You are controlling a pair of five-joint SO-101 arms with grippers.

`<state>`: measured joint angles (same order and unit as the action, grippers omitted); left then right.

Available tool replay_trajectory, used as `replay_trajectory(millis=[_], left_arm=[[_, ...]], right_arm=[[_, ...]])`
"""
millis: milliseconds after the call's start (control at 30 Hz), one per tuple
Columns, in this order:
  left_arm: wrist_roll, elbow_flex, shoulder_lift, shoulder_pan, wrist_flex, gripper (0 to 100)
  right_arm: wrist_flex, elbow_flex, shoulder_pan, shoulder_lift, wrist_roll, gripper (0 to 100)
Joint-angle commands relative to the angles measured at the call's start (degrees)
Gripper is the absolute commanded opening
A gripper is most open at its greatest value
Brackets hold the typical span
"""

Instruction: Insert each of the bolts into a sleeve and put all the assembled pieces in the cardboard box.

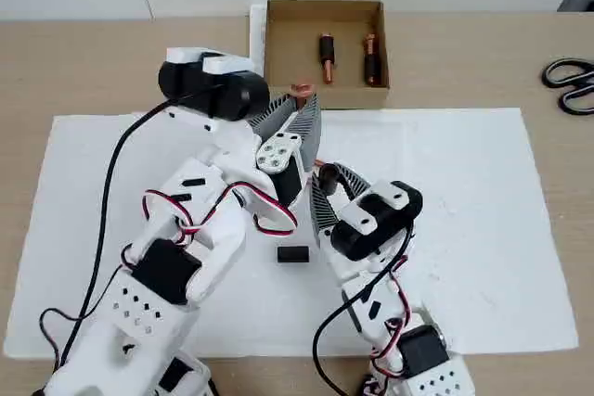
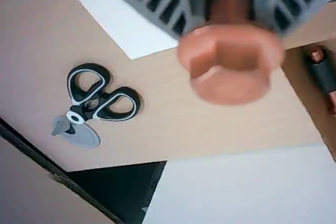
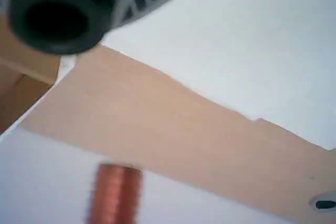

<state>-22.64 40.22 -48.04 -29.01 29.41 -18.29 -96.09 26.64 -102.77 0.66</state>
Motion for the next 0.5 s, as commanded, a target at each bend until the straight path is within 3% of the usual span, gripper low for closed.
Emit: replay_trajectory(millis=[0,467], left_arm=[[0.35,0.13,-1.58,-0.62,-1.76,1],[0.09,1.63,6.33,0.79,-1.76,1]], right_arm=[[-0.13,-0.44,-0.04,-1.27,-0.7,0.5],[-2.86,-0.44,-0.31,-1.27,-0.44,0.4]])
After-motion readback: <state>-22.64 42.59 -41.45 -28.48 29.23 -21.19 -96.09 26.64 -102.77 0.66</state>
